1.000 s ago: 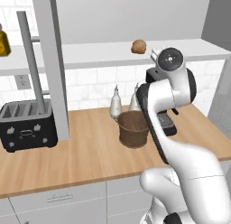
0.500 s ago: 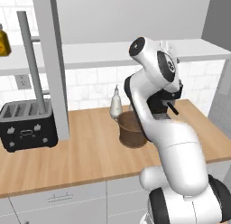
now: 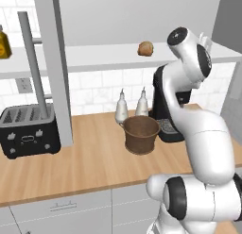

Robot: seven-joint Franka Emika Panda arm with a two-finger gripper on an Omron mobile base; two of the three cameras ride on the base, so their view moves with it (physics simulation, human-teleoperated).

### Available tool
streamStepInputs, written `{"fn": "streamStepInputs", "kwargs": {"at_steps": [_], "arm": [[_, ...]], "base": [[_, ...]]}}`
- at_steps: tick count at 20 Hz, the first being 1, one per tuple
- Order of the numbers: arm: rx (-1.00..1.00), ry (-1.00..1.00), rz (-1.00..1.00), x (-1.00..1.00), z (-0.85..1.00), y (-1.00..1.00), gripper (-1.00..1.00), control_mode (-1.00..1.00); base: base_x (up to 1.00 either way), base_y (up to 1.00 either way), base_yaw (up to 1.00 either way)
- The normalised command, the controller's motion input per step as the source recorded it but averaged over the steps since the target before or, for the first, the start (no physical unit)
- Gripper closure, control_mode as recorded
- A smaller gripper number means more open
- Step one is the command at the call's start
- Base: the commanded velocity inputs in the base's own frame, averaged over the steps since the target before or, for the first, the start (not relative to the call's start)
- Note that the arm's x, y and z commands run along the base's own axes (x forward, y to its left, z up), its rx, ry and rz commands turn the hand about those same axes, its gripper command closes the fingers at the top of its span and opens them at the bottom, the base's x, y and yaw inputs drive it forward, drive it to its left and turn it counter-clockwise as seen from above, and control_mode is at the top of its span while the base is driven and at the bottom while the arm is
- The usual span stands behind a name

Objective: Open the cabinet, pick up the bread from the cabinet and place it in the basket. Then move the basket to the dining counter.

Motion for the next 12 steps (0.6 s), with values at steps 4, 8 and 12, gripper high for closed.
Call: {"fn": "streamStepInputs", "kwargs": {"at_steps": [4,8,12], "arm": [[0.02,-0.33,-0.11,0.37,-0.16,-0.13,-1.0,-1.0],[0.01,-0.38,-0.11,-0.26,0.0,-0.56,-1.0,-1.0],[0.0,-0.29,-0.24,-0.14,0.0,-0.87,-1.0,-1.0]], "base": [[0.0,0.0,0.0],[0.0,0.0,0.0],[0.0,0.0,0.0]]}}
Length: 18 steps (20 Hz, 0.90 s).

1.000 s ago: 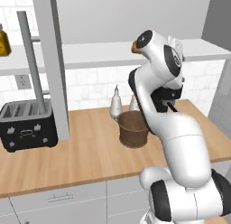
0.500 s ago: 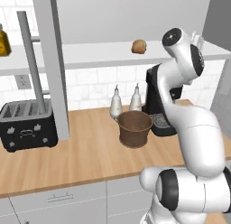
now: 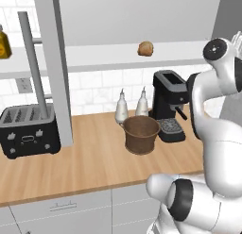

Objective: Open the cabinet, pick up the bread from the cabinet and place it in the basket. Then move the basket to the dining counter.

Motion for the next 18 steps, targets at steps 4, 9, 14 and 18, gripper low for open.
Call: {"fn": "streamStepInputs", "kwargs": {"at_steps": [4,9,14,18], "arm": [[0.0,-0.17,-0.34,-0.29,0.0,-0.82,-1.0,-1.0],[0.0,-0.1,-0.37,-0.24,0.0,-1.0,-1.0,-1.0],[0.06,-0.15,-0.22,0.1,0.0,-0.74,-1.0,-1.0],[0.07,-0.23,0.0,0.07,-0.44,0.76,-1.0,-1.0]], "base": [[0.0,0.0,0.0],[0.0,0.0,0.0],[0.0,0.0,0.0],[0.0,0.0,0.0]]}}
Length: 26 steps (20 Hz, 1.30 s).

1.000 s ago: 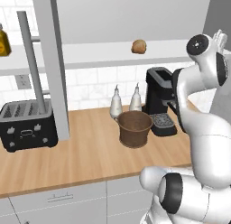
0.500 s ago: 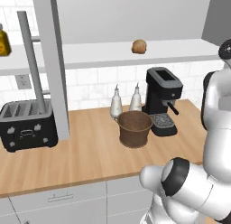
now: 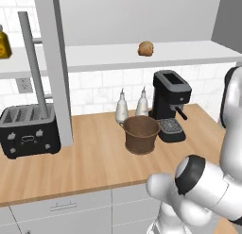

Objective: Open the cabinet, pick up the bread from the cabinet and place it in the basket. Then move the basket to the dining counter.

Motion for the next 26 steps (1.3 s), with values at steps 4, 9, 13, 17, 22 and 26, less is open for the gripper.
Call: {"fn": "streamStepInputs", "kwargs": {"at_steps": [4,9,13,17,22,26], "arm": [[0.0,-0.24,0.06,0.0,-0.28,1.0,-1.0,-1.0],[-0.05,-0.04,0.18,-0.03,-0.04,1.0,-1.0,-1.0],[-0.18,0.36,0.46,-0.07,0.71,1.0,-1.0,-1.0],[-0.29,0.48,0.55,-0.33,0.66,0.97,-1.0,-1.0],[-0.29,0.48,0.66,-0.42,0.26,0.73,-1.0,-1.0],[-0.25,0.4,0.71,-0.24,0.01,0.54,-1.0,-1.0]], "base": [[0.0,0.0,0.0],[0.0,0.0,0.0],[0.0,0.0,0.0],[0.0,0.0,0.0],[0.0,0.0,0.0],[0.0,0.0,0.0]]}}
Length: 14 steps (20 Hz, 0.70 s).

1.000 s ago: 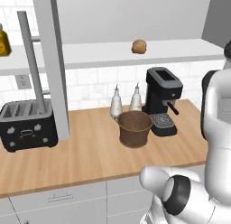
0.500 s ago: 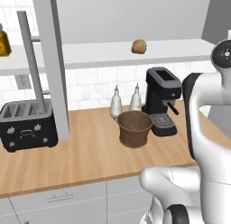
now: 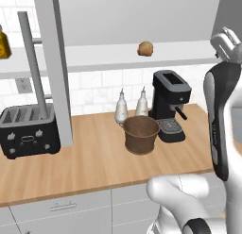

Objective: Open the cabinet, pick up the bread from the cabinet and place it in the basket. Then move the basket to the dining counter.

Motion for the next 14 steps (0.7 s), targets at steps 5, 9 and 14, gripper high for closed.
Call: {"fn": "streamStepInputs", "kwargs": {"at_steps": [5,9,14], "arm": [[-0.29,0.38,0.56,0.07,-0.01,0.55,-1.0,-1.0],[-0.26,0.27,0.37,0.56,0.0,0.89,-1.0,-1.0],[-0.11,0.1,0.2,0.91,-0.21,0.93,-1.0,-1.0]], "base": [[0.0,0.0,0.0],[0.0,0.0,0.0],[0.0,0.0,0.0]]}}
